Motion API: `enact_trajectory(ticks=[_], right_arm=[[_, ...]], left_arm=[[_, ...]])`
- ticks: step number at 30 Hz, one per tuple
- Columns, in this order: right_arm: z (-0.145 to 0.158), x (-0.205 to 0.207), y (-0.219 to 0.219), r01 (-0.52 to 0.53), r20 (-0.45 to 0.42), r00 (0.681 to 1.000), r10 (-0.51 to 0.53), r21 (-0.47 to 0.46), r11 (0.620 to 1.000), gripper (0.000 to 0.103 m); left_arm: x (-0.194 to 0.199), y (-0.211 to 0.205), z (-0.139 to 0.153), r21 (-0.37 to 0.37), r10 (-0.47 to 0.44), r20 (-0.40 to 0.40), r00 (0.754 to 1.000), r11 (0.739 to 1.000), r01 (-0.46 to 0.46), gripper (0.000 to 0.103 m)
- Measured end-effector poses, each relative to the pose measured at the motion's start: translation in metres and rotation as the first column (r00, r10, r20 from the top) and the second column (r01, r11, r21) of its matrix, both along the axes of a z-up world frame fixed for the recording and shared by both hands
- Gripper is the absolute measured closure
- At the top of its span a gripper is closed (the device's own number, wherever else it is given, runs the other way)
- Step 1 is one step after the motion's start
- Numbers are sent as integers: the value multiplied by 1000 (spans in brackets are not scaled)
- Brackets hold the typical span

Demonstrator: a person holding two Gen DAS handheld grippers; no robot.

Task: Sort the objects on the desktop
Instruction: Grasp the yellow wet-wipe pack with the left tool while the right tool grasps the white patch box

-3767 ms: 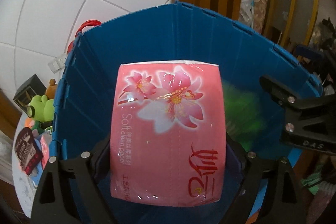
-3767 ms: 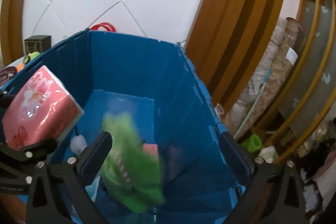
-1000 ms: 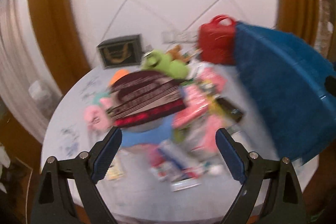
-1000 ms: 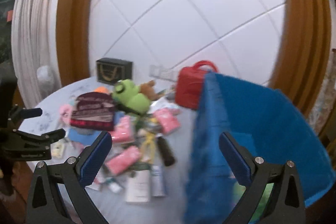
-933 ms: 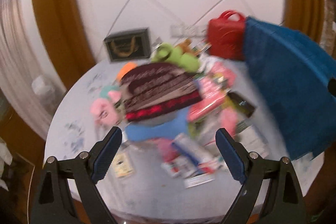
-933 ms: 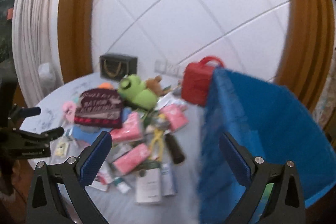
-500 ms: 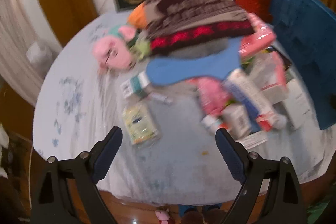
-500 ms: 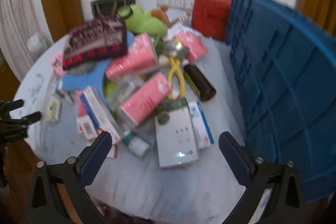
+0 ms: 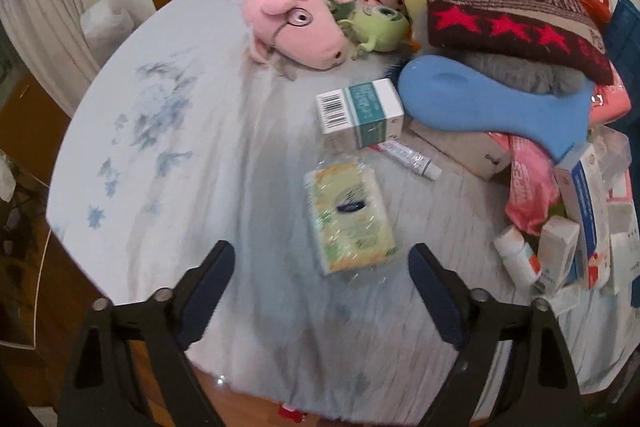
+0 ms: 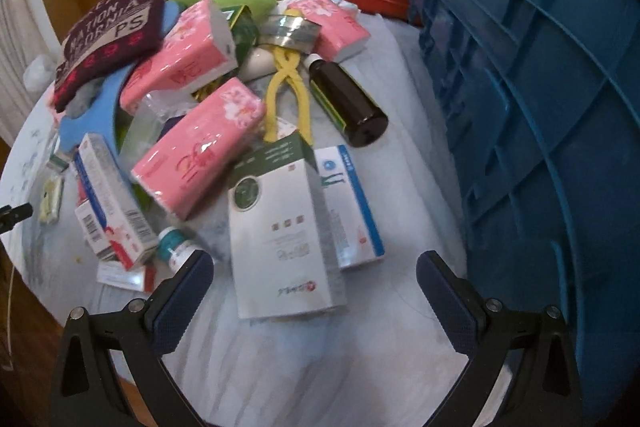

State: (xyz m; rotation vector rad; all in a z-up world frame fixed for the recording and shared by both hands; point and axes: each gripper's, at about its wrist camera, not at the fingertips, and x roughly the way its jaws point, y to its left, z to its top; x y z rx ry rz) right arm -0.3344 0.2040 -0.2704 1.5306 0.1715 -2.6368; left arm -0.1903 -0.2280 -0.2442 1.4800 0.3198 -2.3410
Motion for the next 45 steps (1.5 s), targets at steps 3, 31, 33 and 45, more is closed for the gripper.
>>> enact_trajectory(ticks=[3,31,33,45], right_arm=[[0,-8,4,0,9,1000,1,-5,1000,0],[-72,-41,-41,-90,138,987,76,99,991,19],[-72,-41,-42,-88,140,987,74,96,991,19],[-38,-20,-29,-31,80,996,26,57,998,20]], left_arm=[[-17,0,-13,15,2,31,1000,1000,-3,31],[-19,3,-38,28,-39,33,999,999,38,63],[-13,0,-33,29,-36,29,999,999,35,66],[9,14,14,12,-34,-54,998,999,35,74]])
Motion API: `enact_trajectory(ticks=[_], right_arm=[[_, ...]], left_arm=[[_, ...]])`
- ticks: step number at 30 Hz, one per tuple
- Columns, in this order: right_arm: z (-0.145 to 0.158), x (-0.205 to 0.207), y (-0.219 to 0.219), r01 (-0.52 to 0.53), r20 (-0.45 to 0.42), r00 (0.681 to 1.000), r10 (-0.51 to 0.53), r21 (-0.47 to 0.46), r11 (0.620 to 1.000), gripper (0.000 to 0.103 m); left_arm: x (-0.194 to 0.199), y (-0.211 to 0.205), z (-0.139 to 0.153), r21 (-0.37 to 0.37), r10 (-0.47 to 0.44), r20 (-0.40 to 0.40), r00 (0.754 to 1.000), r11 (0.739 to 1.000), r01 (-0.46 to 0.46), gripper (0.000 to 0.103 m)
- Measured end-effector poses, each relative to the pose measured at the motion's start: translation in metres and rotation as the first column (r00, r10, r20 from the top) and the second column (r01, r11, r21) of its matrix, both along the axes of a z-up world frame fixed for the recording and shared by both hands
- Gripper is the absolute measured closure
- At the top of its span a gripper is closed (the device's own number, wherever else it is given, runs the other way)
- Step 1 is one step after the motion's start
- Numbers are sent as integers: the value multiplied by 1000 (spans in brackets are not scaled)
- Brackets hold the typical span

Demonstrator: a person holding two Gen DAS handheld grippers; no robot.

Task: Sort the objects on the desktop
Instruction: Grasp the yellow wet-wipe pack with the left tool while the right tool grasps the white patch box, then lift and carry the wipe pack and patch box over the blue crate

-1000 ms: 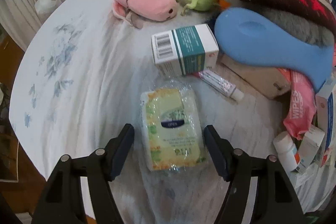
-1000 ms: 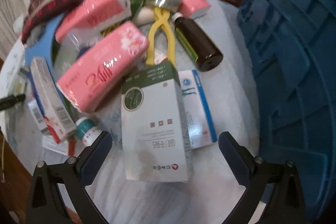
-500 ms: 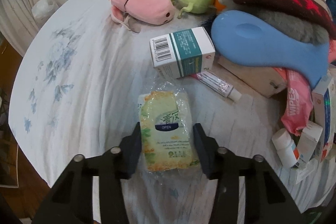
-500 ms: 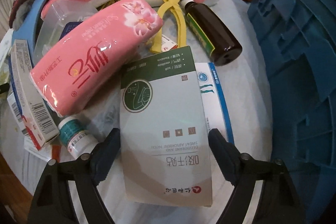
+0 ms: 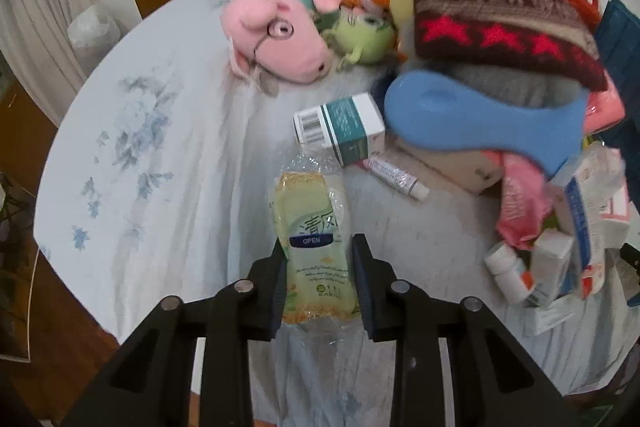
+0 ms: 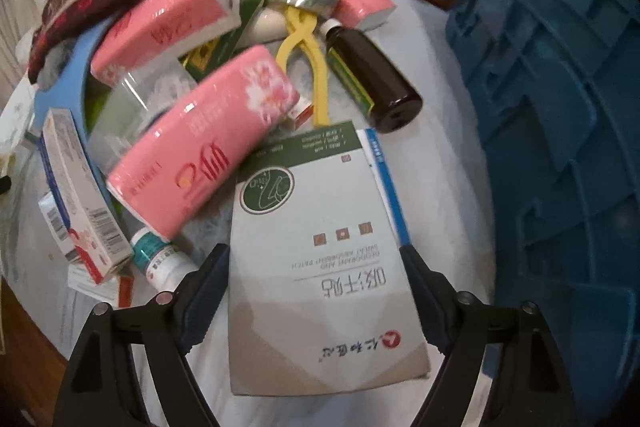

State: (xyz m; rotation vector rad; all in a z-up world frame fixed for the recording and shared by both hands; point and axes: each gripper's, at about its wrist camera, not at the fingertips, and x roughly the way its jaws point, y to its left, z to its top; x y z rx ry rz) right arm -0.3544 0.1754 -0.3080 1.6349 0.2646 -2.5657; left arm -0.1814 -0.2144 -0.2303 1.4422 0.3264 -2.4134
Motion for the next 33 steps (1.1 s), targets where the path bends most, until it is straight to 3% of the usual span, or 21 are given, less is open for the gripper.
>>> enact_trajectory(ticks=[6,11,13,16,17,18,19,24,33], right_arm=[[1,0,4,8,36,999,-8,-5,1000,22],[-25,2,5,7,127,992,-8,10,1000,21],[-30,-1,4,12,134,991,-15,27,1000,14],[-36,-8,1,13,142,990,-19,42,999,14],[-39,-10,0,13,144,989,-19,42,999,14],[-42,-12,-2,16,145,989,-23,48,999,22],[-42,-12,-2,21,142,990,-27,49,999,22],[-22,1,2,44,92,995,-45,14,999,23],[55,25,4,52,-74,996,-56,-48,997,24]], left_arm=[[2,-2,13,-1,-8,-24,1000,1000,8,74],[-2,-14,-11,10,-13,24,1000,1000,13,74],[-5,-15,-21,15,-17,44,999,1000,16,74],[-9,-16,-36,21,-14,77,997,1000,13,74],[-10,-16,-40,27,-10,86,996,1000,8,74],[-11,-17,-42,33,-8,91,996,999,5,74],[-11,-17,-43,37,-3,90,996,999,0,74],[-3,-7,-11,-9,-31,16,999,999,31,74],[6,14,75,-69,-98,-166,981,994,88,74]])
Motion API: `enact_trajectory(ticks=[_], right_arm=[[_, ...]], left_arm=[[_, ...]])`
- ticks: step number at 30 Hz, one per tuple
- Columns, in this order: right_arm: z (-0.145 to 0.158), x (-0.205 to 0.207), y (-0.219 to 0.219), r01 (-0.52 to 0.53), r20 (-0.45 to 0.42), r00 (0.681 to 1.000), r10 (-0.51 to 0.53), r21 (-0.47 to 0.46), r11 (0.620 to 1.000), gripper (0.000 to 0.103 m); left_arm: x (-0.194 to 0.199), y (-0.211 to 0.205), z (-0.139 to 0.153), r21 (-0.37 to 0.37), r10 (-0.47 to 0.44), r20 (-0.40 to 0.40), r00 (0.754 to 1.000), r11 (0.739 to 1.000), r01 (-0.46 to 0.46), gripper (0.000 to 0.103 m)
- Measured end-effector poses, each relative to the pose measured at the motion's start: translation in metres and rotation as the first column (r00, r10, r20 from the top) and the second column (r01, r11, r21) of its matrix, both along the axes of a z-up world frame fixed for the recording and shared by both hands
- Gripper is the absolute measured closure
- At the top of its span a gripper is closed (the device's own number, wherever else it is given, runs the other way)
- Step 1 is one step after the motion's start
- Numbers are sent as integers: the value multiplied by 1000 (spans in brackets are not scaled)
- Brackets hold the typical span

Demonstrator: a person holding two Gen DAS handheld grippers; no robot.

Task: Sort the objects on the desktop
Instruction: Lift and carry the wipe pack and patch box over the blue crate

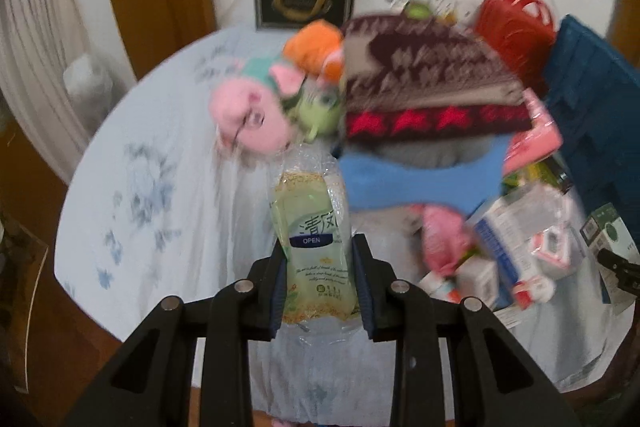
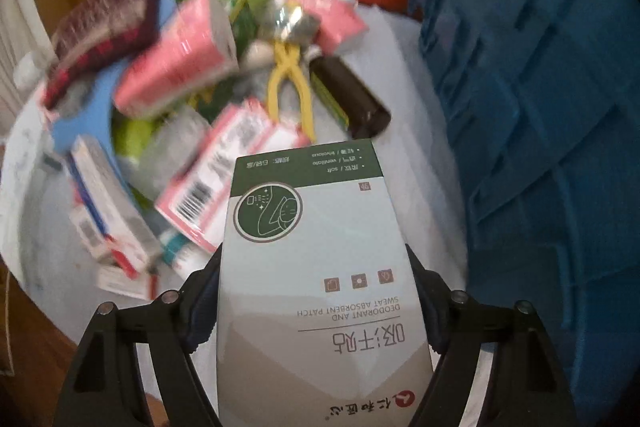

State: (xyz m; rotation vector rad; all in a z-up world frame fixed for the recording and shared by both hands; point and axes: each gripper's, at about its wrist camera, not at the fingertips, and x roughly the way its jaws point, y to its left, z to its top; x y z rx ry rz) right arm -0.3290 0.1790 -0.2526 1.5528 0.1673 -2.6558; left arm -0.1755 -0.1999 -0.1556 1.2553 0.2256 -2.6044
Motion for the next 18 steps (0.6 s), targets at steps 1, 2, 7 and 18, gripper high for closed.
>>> enact_trajectory(ticks=[1,2,7,18], right_arm=[[7,3,-1,-4,-18,1000,3,-7,1000,24],[18,4,-1,-12,-46,999,11,-17,1000,24],[76,18,-16,-45,-203,978,37,-36,998,24],[169,55,-14,-27,-443,897,6,-41,999,24]], left_arm=[[0,5,7,-8,-12,-18,1000,1000,12,74],[0,9,14,-12,-24,-34,999,1000,24,74],[-5,41,50,-39,-101,-118,988,995,97,74],[-14,140,114,-78,-316,-275,908,949,307,74]])
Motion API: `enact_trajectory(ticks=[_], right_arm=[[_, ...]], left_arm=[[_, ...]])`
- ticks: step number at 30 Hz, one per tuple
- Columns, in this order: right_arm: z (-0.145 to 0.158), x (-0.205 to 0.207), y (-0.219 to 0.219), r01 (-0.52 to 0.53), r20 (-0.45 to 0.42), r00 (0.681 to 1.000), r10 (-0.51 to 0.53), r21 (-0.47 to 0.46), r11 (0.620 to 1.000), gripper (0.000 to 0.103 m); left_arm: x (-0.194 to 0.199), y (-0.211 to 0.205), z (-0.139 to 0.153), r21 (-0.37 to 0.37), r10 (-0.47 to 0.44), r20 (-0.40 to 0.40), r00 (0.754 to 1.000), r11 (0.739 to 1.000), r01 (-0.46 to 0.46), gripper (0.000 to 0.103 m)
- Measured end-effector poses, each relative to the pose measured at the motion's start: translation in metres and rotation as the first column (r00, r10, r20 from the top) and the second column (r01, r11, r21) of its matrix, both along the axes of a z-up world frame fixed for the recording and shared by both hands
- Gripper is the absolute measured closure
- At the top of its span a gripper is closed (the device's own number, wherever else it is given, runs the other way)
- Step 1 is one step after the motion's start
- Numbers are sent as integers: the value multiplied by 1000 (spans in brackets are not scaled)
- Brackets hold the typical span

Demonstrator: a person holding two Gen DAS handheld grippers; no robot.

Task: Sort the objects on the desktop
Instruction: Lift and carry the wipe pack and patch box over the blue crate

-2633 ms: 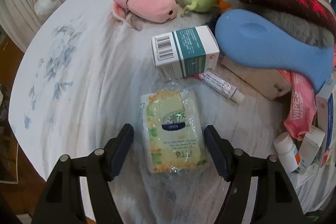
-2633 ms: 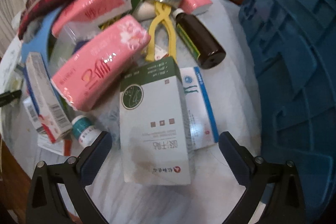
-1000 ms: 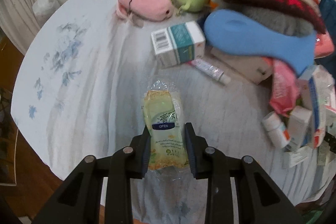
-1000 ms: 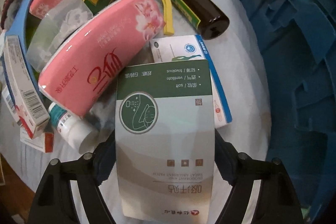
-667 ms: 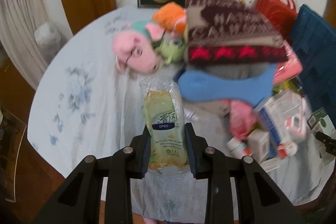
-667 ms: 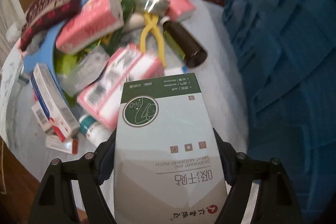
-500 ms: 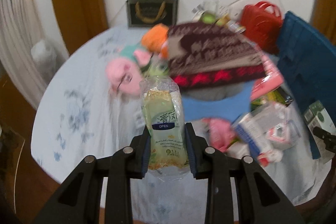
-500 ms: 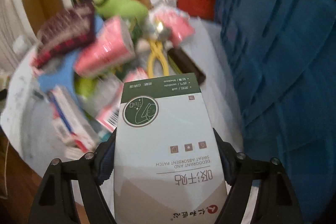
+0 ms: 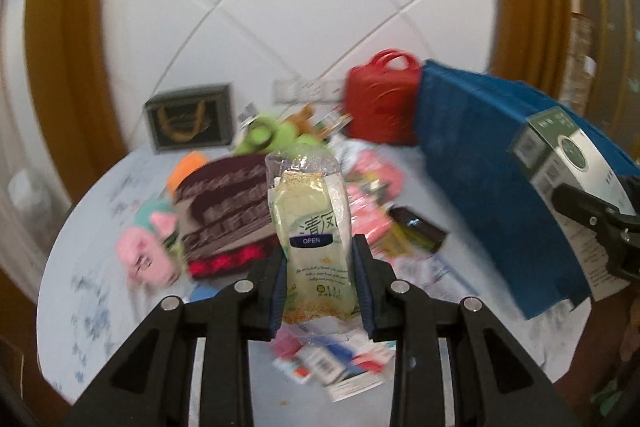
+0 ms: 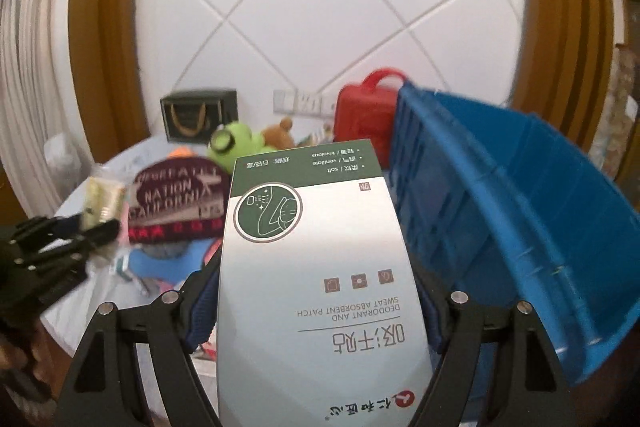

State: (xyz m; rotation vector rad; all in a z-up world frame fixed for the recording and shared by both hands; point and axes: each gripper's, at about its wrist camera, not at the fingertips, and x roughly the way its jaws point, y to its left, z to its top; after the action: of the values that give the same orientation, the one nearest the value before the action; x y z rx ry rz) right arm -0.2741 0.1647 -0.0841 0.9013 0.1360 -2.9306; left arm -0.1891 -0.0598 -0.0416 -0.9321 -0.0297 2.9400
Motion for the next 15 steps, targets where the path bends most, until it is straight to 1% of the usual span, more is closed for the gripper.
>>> enact_trajectory(ticks=[1,4,6,7,9,11,15], right_arm=[[8,7,5,5,-24,1000,-5,0,1000,24],[29,22,23,27,-81,996,-28,-8,1000,24],[42,30,40,43,-116,992,-44,-12,999,24],[50,35,51,54,-137,989,-55,-14,998,24],[64,43,75,71,-171,983,-73,-17,997,24],[75,48,101,93,-201,975,-92,-8,996,24],[93,49,168,138,-238,962,-133,4,990,24]], left_arm=[[0,14,9,-5,-23,-20,1000,1000,23,74],[-3,46,23,-15,-68,-51,996,998,67,74],[-6,73,32,-23,-102,-69,992,995,100,74],[-9,92,37,-30,-123,-80,989,992,121,74],[-14,121,44,-31,-150,-93,984,988,148,74],[-19,159,55,-21,-178,-111,978,984,176,74],[-33,238,73,-9,-220,-134,966,975,221,74]])
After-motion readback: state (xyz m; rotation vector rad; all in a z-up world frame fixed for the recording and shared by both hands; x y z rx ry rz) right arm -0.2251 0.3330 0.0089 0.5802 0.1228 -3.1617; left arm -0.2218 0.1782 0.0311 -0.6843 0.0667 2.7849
